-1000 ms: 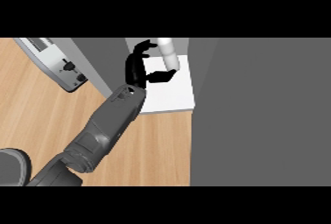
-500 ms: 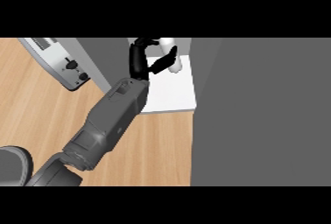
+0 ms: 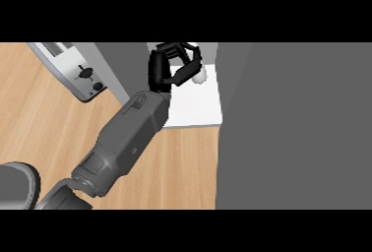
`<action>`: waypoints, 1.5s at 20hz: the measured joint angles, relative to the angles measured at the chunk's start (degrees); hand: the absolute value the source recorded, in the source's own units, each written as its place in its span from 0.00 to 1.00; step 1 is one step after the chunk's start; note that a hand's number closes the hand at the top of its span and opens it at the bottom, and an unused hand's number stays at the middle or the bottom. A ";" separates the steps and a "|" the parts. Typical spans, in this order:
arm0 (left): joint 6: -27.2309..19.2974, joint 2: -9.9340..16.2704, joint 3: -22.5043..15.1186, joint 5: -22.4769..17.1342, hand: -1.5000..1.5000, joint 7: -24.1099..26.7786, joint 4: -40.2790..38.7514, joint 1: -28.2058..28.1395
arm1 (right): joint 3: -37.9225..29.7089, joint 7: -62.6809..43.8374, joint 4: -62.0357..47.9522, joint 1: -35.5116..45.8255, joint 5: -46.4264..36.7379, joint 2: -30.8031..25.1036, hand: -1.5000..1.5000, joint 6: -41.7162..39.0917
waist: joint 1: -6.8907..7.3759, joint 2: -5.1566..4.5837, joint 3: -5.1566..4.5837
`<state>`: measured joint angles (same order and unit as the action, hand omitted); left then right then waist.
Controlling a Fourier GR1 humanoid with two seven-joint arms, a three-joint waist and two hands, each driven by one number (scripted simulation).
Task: Pick up the bottled water, place it into the cabinet and close the cabinet
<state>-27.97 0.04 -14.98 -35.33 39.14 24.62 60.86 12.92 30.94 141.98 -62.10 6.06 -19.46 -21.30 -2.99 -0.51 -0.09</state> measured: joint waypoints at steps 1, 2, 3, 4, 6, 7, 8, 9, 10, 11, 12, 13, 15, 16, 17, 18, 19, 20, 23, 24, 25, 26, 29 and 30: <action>0.42 -0.01 -0.77 -0.57 1.00 -0.20 0.92 -0.71 | 0.34 0.17 0.07 -0.43 -0.11 0.12 0.00 -0.09 | 0.09 0.12 0.01; 0.99 -0.02 -1.86 -1.23 1.00 -0.72 2.29 -1.55 | 0.95 0.39 0.06 -0.67 -0.31 0.34 0.00 -0.13 | 0.20 0.26 0.01; 2.28 -0.02 -2.69 -1.98 1.00 -0.82 3.63 -2.67 | 1.45 0.17 0.04 -0.61 -0.49 0.55 0.00 0.03 | 0.39 0.33 0.01; 3.04 -0.02 -4.15 -3.07 1.00 -1.32 5.37 -3.71 | 2.13 0.00 0.09 -0.71 -0.67 0.64 0.00 0.07 | 0.28 0.40 0.00; 5.38 -0.04 -6.50 -4.98 1.00 -2.12 8.78 -6.21 | 2.58 -0.17 0.37 -0.93 -0.98 0.60 0.00 0.19 | 0.53 0.53 -0.01; 6.75 -0.04 -7.58 -5.87 0.00 -2.62 10.66 -7.52 | 3.01 -0.30 0.36 -0.86 -1.19 0.92 0.00 0.54 | 0.79 0.60 -0.02; 8.01 -0.03 -8.96 -6.68 0.00 -3.11 12.68 -9.19 | 3.69 -0.45 0.41 -0.85 -1.44 1.22 0.00 0.87 | 1.06 0.70 -0.03; 9.14 -0.03 -10.23 -7.48 0.00 -3.23 14.62 -10.93 | 4.10 -0.74 0.52 -0.82 -1.61 1.28 0.00 1.11 | 1.30 0.73 -0.03; 9.53 -0.03 -11.79 -8.12 0.00 -3.54 16.97 -12.76 | 4.60 -0.48 0.53 -1.24 -1.90 1.37 0.00 1.20 | 1.44 0.87 -0.03; 9.76 -0.03 -13.36 -8.88 0.00 -3.72 19.14 -14.80 | 5.14 -0.47 0.66 -1.63 -2.06 1.46 0.00 1.39 | 1.57 0.93 -0.03; 10.02 -0.04 -14.84 -9.56 0.00 -4.01 21.53 -16.66 | 4.76 -0.50 0.75 -1.71 -2.11 1.45 0.00 1.67 | 1.82 0.96 -0.03; 10.32 -0.03 -16.32 -10.24 0.00 -4.32 23.95 -18.49 | 5.20 -0.54 0.86 -1.93 -2.22 1.61 0.00 1.98 | 2.01 1.00 -0.03; 10.58 -0.04 -19.46 -10.59 0.00 -5.11 28.45 -22.55 | 6.45 -0.73 0.96 -2.41 -2.57 2.04 0.00 2.71 | 2.49 1.10 -0.03; 10.45 0.11 -20.82 -10.24 0.00 -5.36 30.49 -24.88 | 6.55 -0.58 1.09 -2.96 -2.66 1.83 0.00 2.79 | 2.81 1.18 -0.03; 10.19 0.70 -21.83 -9.89 0.00 -5.55 32.82 -27.09 | 6.49 -0.87 1.14 -2.77 -2.74 1.93 0.00 3.28 | 3.22 1.18 -0.02; 9.82 1.44 -22.47 -9.79 0.00 -5.68 35.32 -29.32 | 6.98 -0.81 1.19 -3.10 -2.87 2.02 0.00 3.61 | 3.46 1.23 -0.02; 9.51 2.21 -23.37 -9.48 0.00 -5.33 37.47 -31.99 | 7.45 -0.48 1.23 -3.50 -3.02 1.96 0.00 3.74 | 3.65 1.31 -0.03; 9.29 3.32 -23.80 -9.43 0.00 -5.19 39.79 -34.36 | 8.19 -0.39 1.27 -3.80 -3.16 2.02 0.00 4.01 | 3.83 1.33 -0.04; 7.83 6.91 -25.67 -8.68 0.00 -4.52 47.37 -41.96 | 9.30 0.06 1.17 -4.09 -3.64 2.10 0.00 4.86 | 4.39 1.40 -0.03; 7.63 8.59 -25.75 -8.66 0.00 -4.42 49.82 -44.23 | 9.39 0.13 1.11 -3.96 -3.81 2.02 0.00 5.13 | 4.47 1.37 -0.03; 7.68 9.98 -25.96 -8.62 0.00 -3.65 51.62 -46.96 | 9.43 0.19 1.11 -4.14 -3.96 1.51 0.00 5.09 | 4.56 1.36 -0.04; 7.73 11.41 -26.18 -8.58 0.00 -3.34 53.83 -49.12 | 9.76 0.13 1.09 -4.04 -4.16 0.74 1.00 4.72 | 4.66 1.34 -0.04; 9.31 15.67 -26.76 -8.74 0.00 -1.89 59.54 -55.17 | 10.30 -0.31 1.12 -2.84 -4.68 -2.40 1.00 2.87 | 5.35 1.28 -0.10; 9.87 17.01 -26.70 -8.74 0.00 -1.39 61.00 -56.63 | 10.46 -0.34 0.91 -2.14 -5.30 -3.74 1.00 1.95 | 5.42 1.32 -0.11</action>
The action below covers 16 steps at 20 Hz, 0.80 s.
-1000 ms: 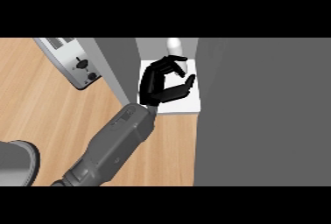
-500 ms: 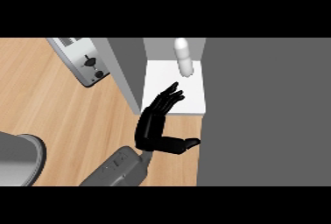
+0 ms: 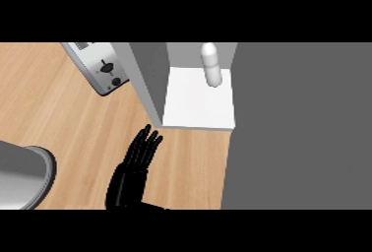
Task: Pick up the bottled water, place it into the cabinet and close the cabinet
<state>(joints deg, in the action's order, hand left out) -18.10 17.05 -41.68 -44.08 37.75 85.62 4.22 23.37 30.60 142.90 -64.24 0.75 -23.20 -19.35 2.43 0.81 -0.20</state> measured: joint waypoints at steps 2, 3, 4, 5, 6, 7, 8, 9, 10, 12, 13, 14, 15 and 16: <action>1.57 3.22 -0.05 0.18 0.00 1.17 2.45 -3.16 | -0.34 0.20 -0.02 1.62 -0.66 -2.69 1.00 -1.72 | 0.38 0.14 -0.04; 2.41 4.50 -0.18 0.22 0.00 1.79 3.54 -4.66 | -0.25 0.04 0.02 2.47 -0.96 -4.04 1.00 -2.57 | 0.48 0.15 -0.07; 3.24 5.99 0.09 0.16 0.00 2.36 4.62 -5.90 | 0.16 -0.28 0.09 3.19 -1.25 -5.32 1.00 -3.36 | 0.59 0.18 -0.12; 4.20 7.56 0.58 -0.03 0.00 2.95 5.68 -7.06 | 0.56 -0.65 0.07 4.19 -1.64 -6.36 1.00 -3.97 | 0.67 0.19 -0.14; 4.83 8.89 0.99 -0.16 0.00 3.44 6.74 -8.18 | 1.13 -1.22 0.14 5.15 -1.89 -7.24 1.00 -4.39 | 0.79 0.18 -0.18; 5.75 10.51 1.57 -0.47 0.00 4.01 7.69 -9.54 | 1.66 -1.65 0.22 6.02 -2.08 -7.91 1.00 -4.65 | 0.87 0.19 -0.21; 6.43 11.73 2.01 -0.60 0.00 4.85 8.26 -11.00 | 2.27 -2.14 0.32 6.90 -2.25 -8.66 1.00 -4.97 | 0.96 0.19 -0.25; 6.91 12.90 2.50 -0.64 0.00 5.70 9.12 -12.34 | 3.19 -2.78 0.35 7.90 -2.46 -8.97 1.00 -5.01 | 0.91 0.19 -0.26; 7.91 14.30 3.08 -0.89 0.00 6.49 9.86 -13.63 | 4.09 -3.49 0.39 8.86 -2.62 -9.24 1.00 -4.99 | 0.95 0.17 -0.29; 9.94 17.29 4.54 -1.50 0.00 8.14 11.25 -16.30 | 5.94 -5.05 0.54 10.50 -2.83 -9.45 1.00 -4.66 | 1.15 0.08 -0.33; 11.10 18.58 5.24 -1.78 0.00 9.16 11.68 -17.63 | 7.05 -6.01 0.57 11.37 -2.92 -9.18 1.00 -4.21 | 1.14 0.01 -0.34; 12.29 19.85 5.81 -2.15 0.00 9.78 12.13 -18.73 | 7.94 -7.07 0.58 12.64 -2.98 -8.96 1.00 -3.90 | 1.24 -0.14 -0.35; 13.50 21.16 6.79 -2.86 0.00 10.19 12.36 -19.49 | 9.18 -8.34 0.57 13.47 -3.07 -8.89 1.00 -3.66 | 1.16 -0.23 -0.38; 14.95 22.81 7.62 -3.29 0.00 11.05 12.86 -20.91 | 10.18 -9.62 0.55 14.29 -3.11 -8.68 1.00 -3.35 | 1.39 -0.30 -0.38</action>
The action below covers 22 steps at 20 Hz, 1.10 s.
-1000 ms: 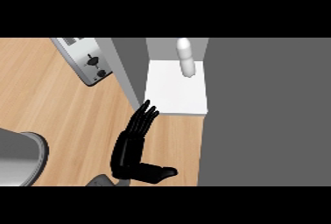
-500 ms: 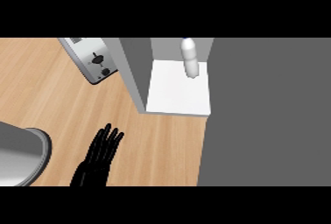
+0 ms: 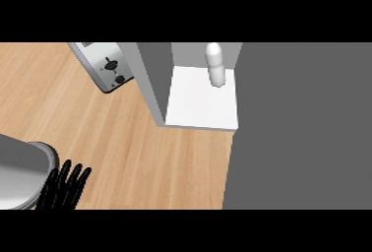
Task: Pick up the bottled water, place it into the cabinet and close the cabinet
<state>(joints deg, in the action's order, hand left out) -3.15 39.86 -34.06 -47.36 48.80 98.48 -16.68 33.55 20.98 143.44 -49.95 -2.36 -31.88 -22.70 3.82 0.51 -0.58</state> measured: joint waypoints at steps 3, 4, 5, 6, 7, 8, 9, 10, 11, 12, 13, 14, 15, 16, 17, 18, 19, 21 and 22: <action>3.39 3.13 1.54 -0.82 0.00 1.72 0.66 -2.69 | 2.07 -3.59 0.05 2.96 0.01 1.27 1.00 1.79 | 0.36 -0.38 -0.03; 4.49 4.19 2.00 -1.04 0.00 2.28 1.08 -3.61 | 2.30 -4.63 0.01 4.34 0.07 1.81 1.00 2.34 | 0.79 -0.54 -0.02; 5.65 5.28 2.65 -1.43 0.00 2.67 1.14 -4.29 | 2.37 -5.54 0.00 5.62 0.15 2.20 1.00 2.87 | 1.06 -0.68 -0.02; 6.81 6.26 3.38 -1.95 0.00 3.01 1.04 -4.79 | 2.35 -6.36 0.02 6.93 0.22 2.33 1.00 3.25 | 1.25 -0.78 -0.04; 7.61 7.03 3.82 -2.16 0.00 3.17 1.21 -5.09 | 2.21 -7.27 0.01 8.67 0.28 2.44 1.00 3.43 | 1.60 -0.91 -0.05; 8.24 7.67 4.32 -2.51 0.00 3.16 1.27 -5.17 | 1.97 -8.07 -0.02 10.53 0.35 2.34 1.00 3.37 | 1.93 -1.05 -0.07; 8.94 8.23 4.53 -2.55 0.00 3.38 1.33 -5.55 | 1.87 -8.86 -0.11 12.45 0.40 2.32 1.00 3.26 | 2.38 -1.12 -0.08; 9.48 8.74 4.75 -2.55 0.00 3.56 1.28 -5.90 | 1.83 -9.64 -0.16 14.23 0.45 2.20 1.00 3.15 | 2.73 -1.12 -0.12; 10.15 9.29 5.07 -2.67 0.00 3.73 1.21 -6.17 | 1.81 -10.51 -0.23 15.98 0.51 2.26 1.00 3.15 | 3.08 -1.15 -0.17; 10.85 9.71 5.43 -2.88 0.00 3.88 0.96 -6.26 | 1.69 -11.34 -0.29 17.78 0.60 2.18 1.00 2.97 | 3.31 -1.24 -0.17; 11.28 10.05 5.68 -2.95 0.00 3.98 0.87 -6.36 | 1.65 -12.07 -0.36 19.31 0.70 2.14 1.00 2.89 | 3.62 -1.29 -0.21; 11.67 10.42 5.98 -3.03 0.00 4.06 0.88 -6.42 | 1.64 -12.80 -0.44 20.79 0.81 2.12 1.00 2.75 | 3.93 -1.35 -0.23; 12.07 10.83 6.32 -3.15 0.00 4.08 0.69 -6.42 | 1.70 -13.43 -0.53 22.07 0.93 2.15 1.00 2.63 | 4.17 -1.43 -0.27; 12.33 11.14 6.67 -3.18 0.00 4.10 0.39 -6.35 | 1.68 -14.18 -0.56 23.39 1.06 2.04 1.00 2.39 | 4.31 -1.52 -0.31; 12.49 11.40 6.90 -3.31 0.00 4.01 0.39 -6.25 | 1.72 -14.91 -0.60 24.60 1.17 2.03 1.00 2.24 | 4.45 -1.58 -0.39; 13.07 11.80 7.24 -3.54 0.00 4.11 0.32 -6.38 | 1.79 -15.63 -0.67 25.75 1.29 2.10 1.00 2.10 | 4.70 -1.59 -0.44; 13.33 11.96 7.26 -3.41 0.00 4.19 0.26 -6.53 | 1.94 -16.30 -0.79 26.79 1.45 2.29 1.00 1.96 | 4.99 -1.64 -0.49; 13.90 12.51 7.82 -3.52 0.00 4.25 0.09 -6.45 | 2.27 -17.75 -1.12 28.69 1.93 2.77 1.00 1.60 | 5.32 -1.82 -0.54; 14.25 12.80 7.97 -3.62 0.00 4.19 0.13 -6.43 | 2.52 -18.46 -1.35 29.55 2.26 3.09 1.00 1.39 | 5.52 -1.93 -0.56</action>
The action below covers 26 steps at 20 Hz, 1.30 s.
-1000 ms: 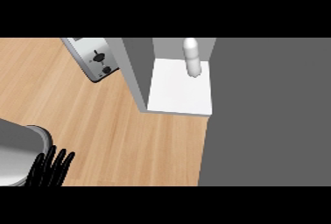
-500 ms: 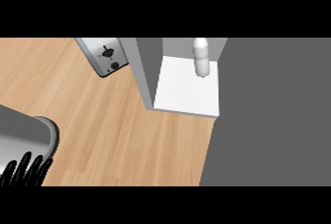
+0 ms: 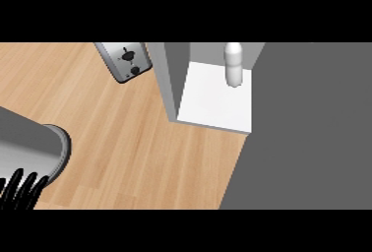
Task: Pick up the bottled water, place it into the cabinet and close the cabinet
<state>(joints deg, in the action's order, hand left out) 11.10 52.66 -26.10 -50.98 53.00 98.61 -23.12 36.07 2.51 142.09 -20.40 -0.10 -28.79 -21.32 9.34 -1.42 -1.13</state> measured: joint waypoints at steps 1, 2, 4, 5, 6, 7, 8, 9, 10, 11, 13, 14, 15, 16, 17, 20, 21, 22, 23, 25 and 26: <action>0.24 0.28 0.31 -0.17 0.00 -0.01 -0.05 0.01 | 0.19 -0.68 -0.12 0.68 0.31 0.28 1.00 -0.24 | 0.18 -0.09 -0.02; 0.44 0.52 0.48 -0.26 0.00 -0.06 0.04 0.00 | 0.27 -1.38 -0.16 1.35 0.51 0.46 1.00 -0.50 | 0.29 -0.13 -0.03; 0.77 1.05 0.89 -0.56 0.00 -0.20 0.19 -0.14 | 0.29 -2.44 -0.22 2.19 0.91 0.76 1.00 -1.05 | 0.48 -0.22 -0.04; 0.97 1.28 1.13 -0.76 0.00 -0.26 0.29 -0.12 | 0.29 -2.86 -0.28 2.43 1.19 0.94 1.00 -1.33 | 0.56 -0.32 -0.04; 1.14 1.56 1.38 -0.93 0.00 -0.33 0.26 -0.20 | 0.27 -3.18 -0.37 2.55 1.45 1.17 1.00 -1.55 | 0.68 -0.40 -0.05; 1.31 1.84 1.67 -1.08 0.00 -0.42 0.23 -0.13 | 0.13 -3.46 -0.51 2.73 1.76 1.41 1.00 -1.79 | 0.79 -0.55 -0.06; 1.42 1.97 1.89 -1.21 0.00 -0.46 0.28 -0.05 | 0.06 -3.77 -0.75 2.84 2.24 1.77 1.00 -1.94 | 0.80 -0.64 -0.05; 1.44 2.04 2.05 -1.24 0.00 -0.50 0.29 -0.01 | -0.04 -4.10 -1.00 2.93 2.78 2.12 1.00 -2.10 | 0.90 -0.76 -0.04; 1.54 2.26 2.41 -1.40 0.00 -0.56 0.32 0.20 | -0.09 -4.34 -1.31 3.07 3.47 2.51 1.00 -2.32 | 1.00 -0.90 -0.04; 1.71 2.42 2.67 -1.58 0.00 -0.66 0.33 0.44 | -0.28 -4.78 -2.06 3.34 4.50 3.23 1.00 -2.14 | 1.09 -1.06 -0.04; 2.05 2.85 3.16 -1.86 0.00 -0.80 0.29 0.50 | -0.13 -6.45 -3.51 4.30 6.61 4.92 1.00 -1.64 | 1.43 -1.19 -0.06; 2.24 3.07 3.41 -2.01 0.00 -0.88 0.24 0.51 | -0.19 -7.27 -4.27 4.86 7.84 5.83 1.00 -1.35 | 1.56 -1.23 -0.06; 2.37 3.18 3.60 -2.19 0.00 -0.95 0.11 0.46 | -0.30 -8.07 -5.16 5.63 9.10 6.87 1.00 -1.05 | 1.65 -1.26 -0.05; 2.47 3.25 3.78 -2.34 0.00 -1.02 0.08 0.50 | -0.45 -8.69 -6.23 6.48 10.45 7.96 1.00 -0.83 | 1.78 -1.30 -0.03; 2.51 3.30 3.89 -2.43 0.00 -1.10 0.03 0.47 | -0.70 -9.35 -7.50 7.54 11.92 8.95 1.00 -0.79 | 1.92 -1.31 0.01; 2.96 3.78 4.53 -3.08 0.00 -1.54 0.26 0.82 | -2.41 -11.69 -11.60 11.30 16.90 11.53 1.00 -0.72 | 2.00 -1.39 0.18; 3.11 3.89 4.78 -3.31 0.00 -1.62 0.27 0.90 | -3.22 -12.31 -13.27 12.90 18.40 12.58 1.00 -0.55 | 2.03 -1.32 0.21; 3.26 3.96 5.02 -3.60 0.00 -1.68 0.11 0.82 | -4.05 -13.20 -14.91 14.57 19.77 13.64 1.00 -0.14 | 1.98 -1.18 0.22; 3.34 3.91 5.03 -3.65 0.00 -1.70 0.05 0.56 | -4.93 -14.20 -16.66 16.37 20.75 14.82 1.00 0.58 | 1.77 -0.96 0.24; 3.58 4.13 5.44 -4.10 0.00 -1.86 -0.23 0.22 | -6.37 -15.90 -20.01 19.90 21.73 17.11 1.00 2.06 | 1.41 -0.69 0.32; 3.79 4.28 5.57 -4.23 0.00 -1.91 -0.46 -0.19 | -7.18 -16.33 -21.62 21.40 21.97 18.04 1.00 2.50 | 1.23 -0.52 0.35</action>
<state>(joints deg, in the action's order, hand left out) 14.89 56.94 -20.52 -55.21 51.09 98.16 -23.31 28.89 -13.81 120.47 1.00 21.87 -10.75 -18.81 10.56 -1.94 -0.78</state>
